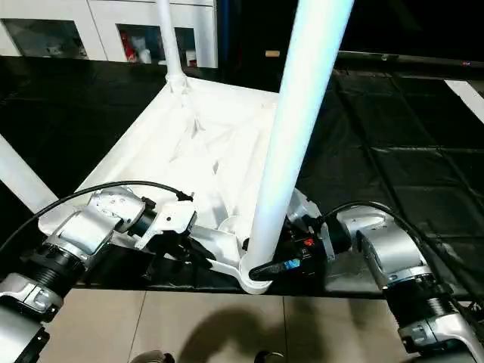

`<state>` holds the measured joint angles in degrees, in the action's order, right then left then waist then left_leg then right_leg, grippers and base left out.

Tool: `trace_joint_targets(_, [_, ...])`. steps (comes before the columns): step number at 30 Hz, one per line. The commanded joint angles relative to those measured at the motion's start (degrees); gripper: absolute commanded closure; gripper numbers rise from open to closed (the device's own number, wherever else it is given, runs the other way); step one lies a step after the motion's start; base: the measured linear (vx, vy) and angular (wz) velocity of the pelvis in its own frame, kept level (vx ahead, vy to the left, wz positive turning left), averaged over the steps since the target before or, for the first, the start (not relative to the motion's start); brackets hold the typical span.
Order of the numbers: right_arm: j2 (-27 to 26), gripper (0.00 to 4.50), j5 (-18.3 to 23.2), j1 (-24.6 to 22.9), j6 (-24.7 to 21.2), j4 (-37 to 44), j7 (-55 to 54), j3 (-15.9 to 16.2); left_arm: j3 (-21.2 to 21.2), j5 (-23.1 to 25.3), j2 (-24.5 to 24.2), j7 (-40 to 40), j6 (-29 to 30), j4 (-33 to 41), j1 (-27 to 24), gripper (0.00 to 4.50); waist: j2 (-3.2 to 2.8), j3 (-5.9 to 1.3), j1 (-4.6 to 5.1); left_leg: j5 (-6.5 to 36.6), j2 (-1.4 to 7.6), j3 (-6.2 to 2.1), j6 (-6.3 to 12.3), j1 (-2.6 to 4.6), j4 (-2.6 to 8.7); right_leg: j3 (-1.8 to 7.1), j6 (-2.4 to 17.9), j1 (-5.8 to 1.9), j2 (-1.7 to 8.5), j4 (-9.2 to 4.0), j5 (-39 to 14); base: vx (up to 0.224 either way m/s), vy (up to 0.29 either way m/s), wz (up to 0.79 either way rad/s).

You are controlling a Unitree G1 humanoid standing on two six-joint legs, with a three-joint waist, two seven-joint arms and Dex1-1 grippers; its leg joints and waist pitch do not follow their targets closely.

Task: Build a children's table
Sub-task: Rotate leg to tighten

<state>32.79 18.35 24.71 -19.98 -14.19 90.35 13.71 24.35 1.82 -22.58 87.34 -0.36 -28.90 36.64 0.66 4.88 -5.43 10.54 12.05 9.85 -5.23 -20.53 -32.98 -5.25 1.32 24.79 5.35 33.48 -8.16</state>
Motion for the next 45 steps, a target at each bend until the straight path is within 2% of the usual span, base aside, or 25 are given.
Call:
trace_joint_targets(1, [0.1, 2.14, 2.6, -1.1, -3.0, 1.6, 1.8, 0.6, 2.0, 0.9, 0.3, 0.4, 0.6, -0.6, -0.9, 4.5, 0.98, -3.91, 0.13, 7.6, 1.08, 0.56, 6.58, -0.1, 3.18, 2.71, 12.4, -4.14, 2.57, -3.17, -14.5, 0.0, 0.0, 0.0])
trace_joint_targets(7, [-1.2, 2.16, 5.0, -4.0, -5.6, 5.6, -1.4, -1.2, 0.5, 0.1, 1.5, -2.6, 3.5, -1.2, -0.9, 4.5, 0.83, -3.89, 0.02, 7.9, 1.07, 0.53, 6.25, -0.11, 3.22, 2.73, 12.3, -4.13, 2.5, -3.25, -14.4, 0.0, 0.0, 0.0])
trace_joint_targets(8, [-3.7, 2.16, 3.4, -4.3, -6.1, 5.3, -8.0, -2.2, -0.4, 0.3, 2.4, -5.4, 5.7, -1.8, -0.4, 4.5, 0.64, -3.85, 0.16, 7.9, 1.03, 0.53, 6.16, -0.22, 3.23, 2.73, 12.2, -4.04, 2.44, -3.16, -14.4, 0.0, 0.0, 0.0])
trace_joint_targets(10, [-4.9, 2.17, 2.8, -4.3, -6.5, 5.1, -10.8, -2.6, -0.8, 0.4, 2.8, -6.5, 6.6, -2.0, -0.2, 4.5, 0.77, -3.37, 0.45, 10.1, 0.75, 0.45, 5.2, -0.33, 3.5, 2.45, 10.7, -4.03, 2.42, -3.99, -19.5, 0.0, 0.0, 0.0])
trace_joint_targets(11, [-8.1, 2.17, 0.9, -3.8, -7.6, 4.1, -18.3, -3.8, -1.7, 0.1, 3.9, -8.9, 8.4, -2.2, 0.1, 4.5, 0.8, -3.19, 0.85, 11.4, 0.52, 0.25, 3.6, -0.29, 3.68, 2.43, 8.2, -4.06, 2.61, -4.52, -25.7, 0.0, 0.0, 0.0])
trace_joint_targets(13, [-11.1, 2.2, 0.1, -3.1, -7.8, 2.9, -23.2, -4.7, -2.3, 0.1, 4.9, -11.1, 10.3, -2.2, 0.3, 4.5, 0.74, -2.92, 1.28, 12.6, 0.3, -0.03, 2.7, -0.34, 3.89, 2.2, 6.2, -4.1, 2.75, -5.13, -30.4, 0.0, 0.0, 0.0])
trace_joint_targets(15, [-15.3, 2.23, -1.5, -2.0, -7.8, 0.9, -30.3, -5.8, -3.3, 0.1, 6.6, -14.7, 13.2, -2.4, 0.7, 4.5, 0.8, -2.66, 2.65, 14.9, 0.03, -0.42, 1.28, -0.24, 3.94, 1.65, 3.6, -3.89, 2.84, -5.99, -36.9, 0.0, 0.0, 0.0])
trace_joint_targets(17, [-21.0, 2.26, -4.1, -0.2, -7.6, -2.6, -41.1, -6.7, -5.0, 0.4, 9.8, -21.6, 17.6, -3.5, 1.9, 4.5, 0.7, -2.52, 4.14, 16.7, -0.21, -1.05, 0.5, -0.59, 4.03, 0.67, 1.6, -4.19, 2.87, -6.83, -40.0, -0.051, 0.015, -0.17])
trace_joint_targets(18, [-22.2, 2.28, -4.7, 0.2, -7.7, -3.4, -43.6, -7.0, -5.5, 0.5, 10.5, -23.3, 18.5, -3.6, 2.2, 4.5, 0.5, -2.41, 4.41, 17.6, -0.33, -1.17, 0.29, -0.46, 3.93, 0.39, 1.2, -4.01, 2.78, -7.11, -40.9, -0.054, 0.019, -0.18])
trace_joint_targets(22, [-27.7, 2.36, -7.4, 2.6, -8.0, -6.9, -56.1, -9.2, -7.8, 0.7, 13.8, -29.4, 22.4, -3.8, 3.0, 4.5, -0.4, -2.3, 5.87, 22.1, 0.01, -1.9, 1.25, 0.17, 4.19, -1.32, 0.8, -4.38, 2.94, -8.67, -39.2, -0.025, 0.015, -0.07])
trace_joint_targets(23, [-29.3, 2.38, -8.7, 3.4, -7.2, -8.1, -59.8, -9.7, -8.6, 0.8, 15.0, -32.0, 23.4, -4.2, 3.4, 4.5, -0.72, -1.98, 6.73, 26.0, 0.33, -2.42, 0.94, 0.45, 4.49, -2.62, 0.8, -4.61, 2.79, -9.18, -38.3, 0.0, 0.0, 0.0])
trace_joint_targets(25, [-31.5, 2.4, -10.0, 4.3, -6.2, -9.5, -63.3, -10.4, -10.1, 0.8, 16.7, -36.1, 24.4, -4.8, 3.9, 4.5, -1.06, -1.83, 7.52, 29.4, 0.94, -2.87, 0.93, 0.69, 4.8, -3.43, 0.8, -5.03, 2.87, -9.15, -36.4, 0.0, 0.0, 0.0])
trace_joint_targets(26, [-32.3, 2.41, -10.3, 4.6, -5.7, -10.0, -64.5, -10.7, -10.7, 0.8, 17.4, -37.7, 24.7, -5.0, 4.2, 4.5, -1.36, -1.82, 7.61, 31.9, 1.46, -3.43, 1.05, 0.32, 5.42, -3.38, 0.6, -5.91, 2.87, -8.49, -34.2, 0.0, 0.0, 0.0])
trace_joint_targets(28, [-32.7, 2.41, -10.6, 4.7, -5.0, -10.3, -64.6, -10.7, -11.2, 0.7, 17.9, -38.8, 25.2, -4.9, 4.3, 4.5, -1.34, -1.59, 7.64, 34.3, 1.38, -3.38, 1.21, 1.22, 5.56, -2.92, 1.3, -5.21, 3.06, -8.66, -33.1, 0.0, 0.0, 0.0])
trace_joint_targets(29, [-33.1, 2.41, -10.8, 4.7, -3.5, -10.5, -64.5, -10.5, -11.6, 0.6, 18.3, -39.7, 26.0, -4.4, 4.2, 4.5, -0.97, -1.47, 7.77, 32.7, 0.39, -2.89, 1.26, 1.93, 4.78, -2.95, 1.8, -4.32, 3.46, -9.6, -35.3, 0.0, 0.0, 0.0])
trace_joint_targets(30, [-33.2, 2.41, -10.8, 4.6, -2.8, -10.5, -64.3, -10.4, -11.6, 0.6, 18.4, -39.8, 26.3, -4.3, 4.2, 4.5, -0.82, -1.21, 8.04, 31.4, -0.25, -2.79, 1.53, 1.79, 4.49, -3.82, 0.6, -4.45, 3.31, -10.39, -38.8, 0.0, 0.0, 0.0])
trace_joint_targets(32, [-33.2, 2.41, -10.4, 4.4, -2.2, -10.3, -63.8, -10.4, -11.7, 0.7, 18.3, -39.9, 26.5, -4.0, 4.1, 4.5, -1.32, -1.14, 8.38, 32.4, 0.26, -3.02, 1.81, 1.94, 4.7, -4.41, -0.2, -4.77, 3.36, -10.49, -38.3, 0.0, 0.0, 0.0])
trace_joint_targets(33, [-33.2, 1.9, -10.1, 4.2, -2.0, -10.1, -63.3, -10.5, -11.8, 0.7, 18.1, -39.7, 26.4, -3.9, 4.0, 4.5, -1.34, -1.2, 8.68, 33.5, 0.52, -3.29, 1.88, 1.66, 5.0, -4.65, -0.5, -5.34, 3.32, -10.11, -36.9, 0.0, 0.0, 0.0])
trace_joint_targets(34, [-33.2, 1.77, -9.9, 4.1, -1.3, -9.9, -62.6, -10.8, -11.7, 0.9, 17.7, -39.5, 26.4, -3.8, 3.8, 4.5, -1.45, -1.23, 8.62, 33.8, 0.71, -3.34, 1.83, 1.65, 5.29, -4.21, -0.2, -5.35, 3.57, -9.82, -35.9, 0.0, 0.0, 0.0])
trace_joint_targets(36, [-32.7, 1.71, -9.3, 3.6, -1.4, -9.1, -61.1, -11.1, -11.4, 0.9, 16.9, -38.6, 25.5, -3.9, 3.6, 4.5, -1.41, -1.24, 8.67, 32.4, 0.2, -3.11, 1.83, 1.86, 4.97, -4.12, 0.4, -4.93, 3.89, -10.13, -36.8, 0.0, 0.0, 0.0])
trace_joint_targets(38, [-31.1, 1.32, -8.7, 2.7, -1.0, -7.6, -58.2, -10.8, -11.0, 1.1, 15.4, -37.1, 24.2, -3.9, 3.3, 4.5, -1.43, -1.42, 8.48, 30.1, 0.09, -3.07, 1.89, 1.45, 5.01, -3.67, 1.0, -5.03, 4.08, -9.92, -36.2, 0.0, 0.0, 0.0])
trace_joint_targets(40, [-29.5, 1.32, -8.1, 2.0, -0.5, -6.4, -55.4, -10.3, -10.7, 1.1, 14.3, -35.6, 23.7, -3.8, 3.0, 4.5, -1.2, -1.55, 8.34, 28.6, 0.05, -2.95, 2.11, 1.2, 5.06, -3.32, 1.6, -5.13, 4.08, -9.69, -35.2, 0.0, 0.0, 0.0])
trace_joint_targets(41, [-27.0, 1.25, -7.3, 0.9, 0.0, -4.8, -51.3, -9.5, -10.1, 1.2, 12.9, -33.1, 21.4, -3.3, 2.4, 4.5, -1.24, -1.81, 7.86, 25.7, 0.15, -2.67, 2.81, 1.09, 5.1, -2.57, 3.5, -5.11, 4.16, -9.14, -32.4, 0.0, 0.0, 0.0])
trace_joint_targets(43, [-25.2, 1.16, -7.0, 0.3, 0.2, -3.9, -48.9, -9.2, -9.6, 1.0, 12.0, -31.2, 21.0, -2.6, 1.8, 4.5, -0.95, -2.0, 7.52, 23.5, 0.31, -2.51, 3.52, 0.57, 5.18, -2.06, 4.8, -5.38, 4.04, -8.52, -30.0, 0.0, 0.0, 0.0])
trace_joint_targets(45, [-22.5, 0.91, -6.2, -0.5, 0.5, -2.7, -44.8, -9.0, -8.6, 1.0, 10.4, -28.2, 18.9, -1.7, 0.9, 4.5, -0.77, -2.22, 6.84, 19.8, 0.42, -1.94, 4.44, 0.34, 5.03, -1.03, 7.3, -5.09, 3.88, -7.54, -26.5, 0.0, 0.0, 0.0])
